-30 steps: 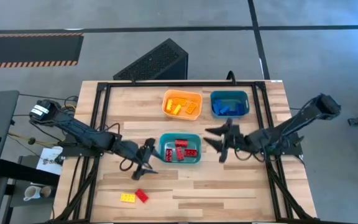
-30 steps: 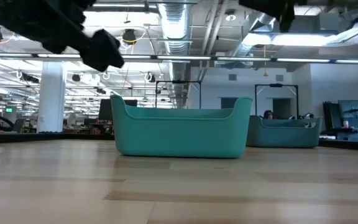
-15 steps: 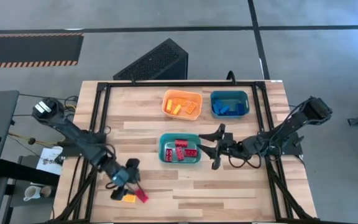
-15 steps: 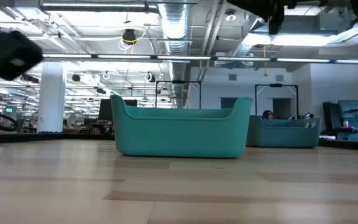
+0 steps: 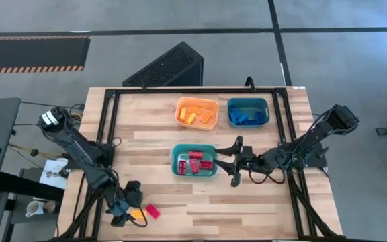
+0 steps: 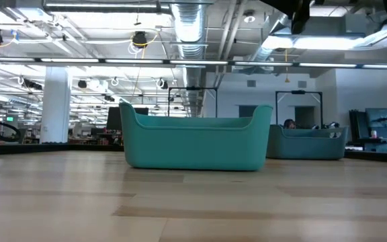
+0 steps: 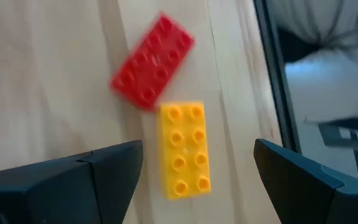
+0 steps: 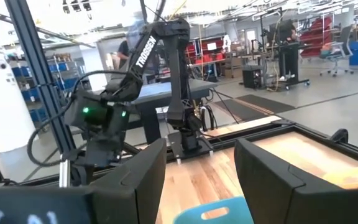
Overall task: Sort & place blocks by color
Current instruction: Put the yellow game piece into the yellow bin
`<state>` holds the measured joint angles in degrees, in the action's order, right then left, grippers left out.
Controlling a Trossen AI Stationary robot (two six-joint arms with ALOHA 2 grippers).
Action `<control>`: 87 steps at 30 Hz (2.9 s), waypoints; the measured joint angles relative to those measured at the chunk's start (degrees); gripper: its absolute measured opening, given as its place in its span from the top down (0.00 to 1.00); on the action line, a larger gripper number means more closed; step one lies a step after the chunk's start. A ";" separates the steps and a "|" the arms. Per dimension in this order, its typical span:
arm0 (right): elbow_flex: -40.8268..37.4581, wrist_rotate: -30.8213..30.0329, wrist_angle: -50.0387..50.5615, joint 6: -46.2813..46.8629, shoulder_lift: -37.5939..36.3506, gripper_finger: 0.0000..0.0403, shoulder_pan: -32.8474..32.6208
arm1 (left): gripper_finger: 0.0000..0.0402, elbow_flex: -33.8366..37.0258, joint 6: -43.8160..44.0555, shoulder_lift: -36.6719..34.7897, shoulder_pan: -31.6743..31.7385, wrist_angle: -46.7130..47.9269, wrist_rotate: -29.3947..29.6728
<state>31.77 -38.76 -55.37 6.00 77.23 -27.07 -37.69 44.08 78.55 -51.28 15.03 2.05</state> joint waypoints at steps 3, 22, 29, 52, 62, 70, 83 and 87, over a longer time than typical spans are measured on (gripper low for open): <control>0.00 0.00 0.26 0.01 0.00 0.47 0.07 | 0.28 0.00 0.81 3.31 -0.29 0.42 -2.73; 0.02 -0.04 0.90 1.70 -0.02 0.49 0.18 | 0.71 -1.29 9.68 9.01 0.35 10.76 -2.67; 0.04 -0.07 0.90 3.00 -0.02 0.52 0.15 | 0.76 -5.89 8.52 1.51 2.47 32.21 2.47; 0.04 -0.15 1.62 2.56 -0.02 0.57 2.60 | 0.76 -8.49 -47.70 -34.57 31.75 -2.22 18.74; 0.04 -0.12 3.32 2.59 -0.02 0.57 2.80 | 0.76 1.50 -48.35 -20.90 46.93 -28.71 -2.98; 0.04 -0.13 3.55 2.60 0.00 0.57 2.80 | 0.76 1.46 -45.90 -14.31 62.10 -31.83 -8.29; 0.04 -0.20 4.15 3.51 0.00 0.58 3.23 | 0.76 1.45 -36.36 5.05 76.10 -46.52 -18.14; 0.04 -0.20 4.15 3.63 0.00 0.58 3.21 | 0.55 1.44 -33.87 7.87 77.71 -48.19 -17.47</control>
<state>31.81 -38.96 -51.22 9.63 77.23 -23.86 -36.25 10.21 86.43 26.43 -33.17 -15.41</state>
